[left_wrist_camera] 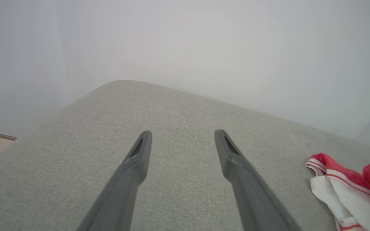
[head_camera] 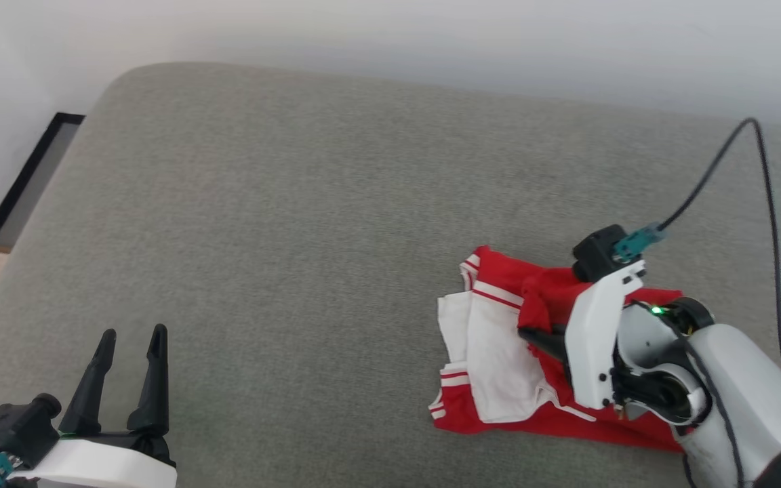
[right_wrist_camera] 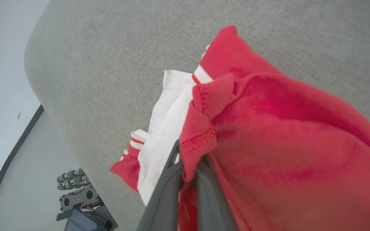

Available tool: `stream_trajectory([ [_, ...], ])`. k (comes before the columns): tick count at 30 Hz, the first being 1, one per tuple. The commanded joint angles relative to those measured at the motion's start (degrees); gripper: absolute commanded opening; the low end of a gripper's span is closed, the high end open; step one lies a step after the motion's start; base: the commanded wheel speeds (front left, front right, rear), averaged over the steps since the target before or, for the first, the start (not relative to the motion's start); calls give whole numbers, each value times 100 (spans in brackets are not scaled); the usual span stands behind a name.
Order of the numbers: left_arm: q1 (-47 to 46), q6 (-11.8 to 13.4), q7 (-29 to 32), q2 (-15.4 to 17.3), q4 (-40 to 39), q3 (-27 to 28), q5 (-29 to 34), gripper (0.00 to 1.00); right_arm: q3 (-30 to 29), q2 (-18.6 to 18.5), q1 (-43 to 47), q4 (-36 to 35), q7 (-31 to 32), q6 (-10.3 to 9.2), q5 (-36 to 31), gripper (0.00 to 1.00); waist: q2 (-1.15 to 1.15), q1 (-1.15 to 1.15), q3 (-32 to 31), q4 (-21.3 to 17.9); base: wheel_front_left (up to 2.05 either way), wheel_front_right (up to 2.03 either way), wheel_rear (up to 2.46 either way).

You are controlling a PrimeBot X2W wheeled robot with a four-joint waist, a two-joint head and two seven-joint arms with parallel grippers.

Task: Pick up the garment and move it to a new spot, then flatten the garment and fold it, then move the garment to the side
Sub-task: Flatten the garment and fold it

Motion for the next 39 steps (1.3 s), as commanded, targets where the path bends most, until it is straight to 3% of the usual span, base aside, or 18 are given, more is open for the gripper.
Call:
stream_trajectory([
  [1,-77,-26,-27,-9,13,-6,-33,100,85,15,-93,73,-49,-3,56,0,0,0,0,119,0,0,0],
  [5,-115,-33,-27,-32,48,-27,-51,100,389,55,-316,425,-216,-3,36,0,0,0,10,229,0,0,0],
  [6,-120,-34,-27,-37,50,-29,-54,100,436,64,-363,495,-259,-3,55,25,0,0,16,245,0,0,0],
  [7,-123,-36,-27,-44,53,-33,-59,100,477,72,-422,531,-323,-3,76,88,0,0,18,255,0,0,0],
  [8,-116,-38,-27,-43,55,-25,-59,100,495,87,-458,572,-355,-3,139,100,0,0,18,255,0,0,0],
  [13,-61,-34,-27,-27,35,56,-102,100,598,-58,-600,457,-418,-3,301,100,0,0,2,139,0,0,0],
  [21,77,-39,-27,-2,-34,221,-54,100,156,-395,-452,-227,-894,-3,348,100,0,0,-77,-288,0,0,0],
  [32,257,-42,-27,41,-132,318,112,100,-982,-545,457,-750,-2440,-3,-245,100,0,0,-331,-924,0,0,0],
  [39,355,-42,-27,91,-135,333,138,100,-1451,-412,1069,-769,-3487,-3,-758,100,0,0,-542,-1181,0,0,0],
])
